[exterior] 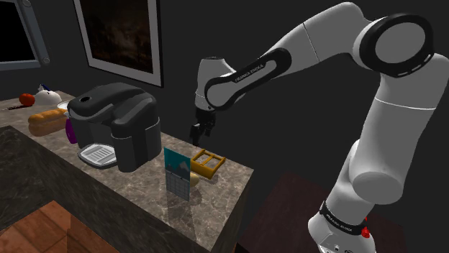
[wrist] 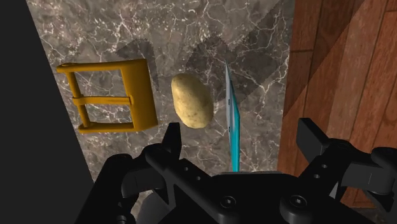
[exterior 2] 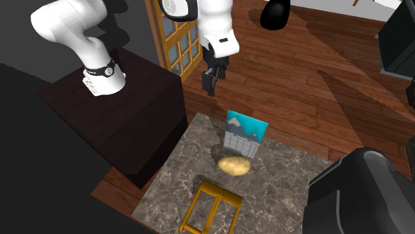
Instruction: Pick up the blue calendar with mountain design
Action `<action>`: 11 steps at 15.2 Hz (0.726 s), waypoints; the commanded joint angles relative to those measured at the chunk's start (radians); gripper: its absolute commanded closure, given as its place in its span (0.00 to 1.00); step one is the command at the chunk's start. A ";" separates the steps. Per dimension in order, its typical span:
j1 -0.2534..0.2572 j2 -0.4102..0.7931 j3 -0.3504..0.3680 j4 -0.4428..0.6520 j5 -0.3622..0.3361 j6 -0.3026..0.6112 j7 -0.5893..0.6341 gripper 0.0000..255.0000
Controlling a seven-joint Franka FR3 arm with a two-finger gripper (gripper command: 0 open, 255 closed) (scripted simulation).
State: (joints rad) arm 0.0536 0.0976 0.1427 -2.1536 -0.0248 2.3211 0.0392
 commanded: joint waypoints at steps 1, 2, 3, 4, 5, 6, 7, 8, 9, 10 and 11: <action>0.003 0.077 -0.001 0.043 -0.014 0.029 0.010 0.00; 0.007 0.115 -0.001 0.068 -0.022 0.040 0.019 0.00; 0.012 0.154 -0.001 0.094 -0.030 0.050 0.027 0.00; 0.017 0.192 -0.002 0.121 -0.037 0.058 0.034 0.00; 0.023 0.231 -0.004 0.150 -0.044 0.066 0.042 0.00; 0.028 0.264 -0.005 0.175 -0.049 0.071 0.047 0.00; 0.029 0.272 -0.006 0.173 -0.051 0.082 0.049 0.00; 0.029 0.281 -0.007 0.171 -0.053 0.093 0.050 0.00; 0.030 0.290 -0.009 0.169 -0.055 0.104 0.051 0.00; 0.031 0.299 -0.010 0.167 -0.057 0.114 0.053 0.00; 0.032 0.308 -0.011 0.166 -0.059 0.125 0.054 0.00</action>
State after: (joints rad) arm 0.0846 0.3970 0.1329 -1.9865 -0.0819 2.4353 0.0920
